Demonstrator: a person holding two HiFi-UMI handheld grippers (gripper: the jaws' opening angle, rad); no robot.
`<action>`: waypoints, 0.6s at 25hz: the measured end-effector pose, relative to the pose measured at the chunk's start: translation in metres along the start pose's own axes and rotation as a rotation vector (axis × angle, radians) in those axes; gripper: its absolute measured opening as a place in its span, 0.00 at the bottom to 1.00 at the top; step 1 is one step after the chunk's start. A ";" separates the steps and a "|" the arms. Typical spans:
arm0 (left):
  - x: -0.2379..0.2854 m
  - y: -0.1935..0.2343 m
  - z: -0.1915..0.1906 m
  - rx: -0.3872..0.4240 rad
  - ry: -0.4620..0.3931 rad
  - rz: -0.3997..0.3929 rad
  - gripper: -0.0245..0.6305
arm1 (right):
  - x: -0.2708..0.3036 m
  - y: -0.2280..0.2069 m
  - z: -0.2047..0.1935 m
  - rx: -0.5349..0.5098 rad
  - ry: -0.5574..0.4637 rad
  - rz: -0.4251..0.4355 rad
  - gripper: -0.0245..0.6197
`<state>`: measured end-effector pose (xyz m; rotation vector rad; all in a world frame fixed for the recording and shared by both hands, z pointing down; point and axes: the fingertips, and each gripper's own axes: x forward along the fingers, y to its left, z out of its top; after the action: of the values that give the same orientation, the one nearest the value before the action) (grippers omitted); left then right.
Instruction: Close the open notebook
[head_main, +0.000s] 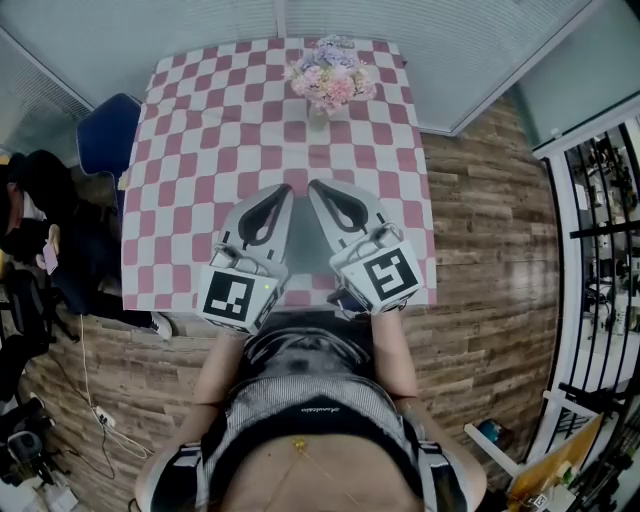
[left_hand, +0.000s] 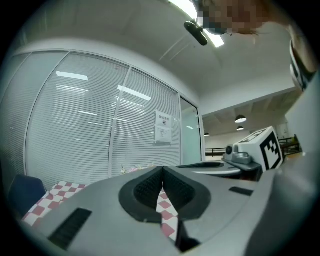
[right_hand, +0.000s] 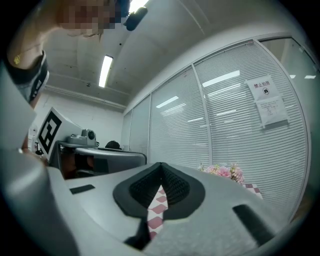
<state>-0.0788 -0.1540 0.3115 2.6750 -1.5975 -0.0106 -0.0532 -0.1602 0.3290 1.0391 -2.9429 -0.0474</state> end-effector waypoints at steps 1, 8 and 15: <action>0.000 0.000 0.001 -0.006 0.001 0.001 0.05 | -0.001 0.000 0.000 0.002 0.000 -0.004 0.04; 0.001 0.002 -0.006 -0.005 -0.004 0.000 0.05 | -0.002 -0.001 0.003 -0.001 -0.004 -0.007 0.04; 0.003 0.003 -0.008 -0.012 0.030 0.007 0.05 | -0.001 -0.001 0.002 -0.017 0.007 -0.002 0.04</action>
<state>-0.0803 -0.1580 0.3192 2.6474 -1.5937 0.0196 -0.0519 -0.1609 0.3269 1.0376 -2.9307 -0.0681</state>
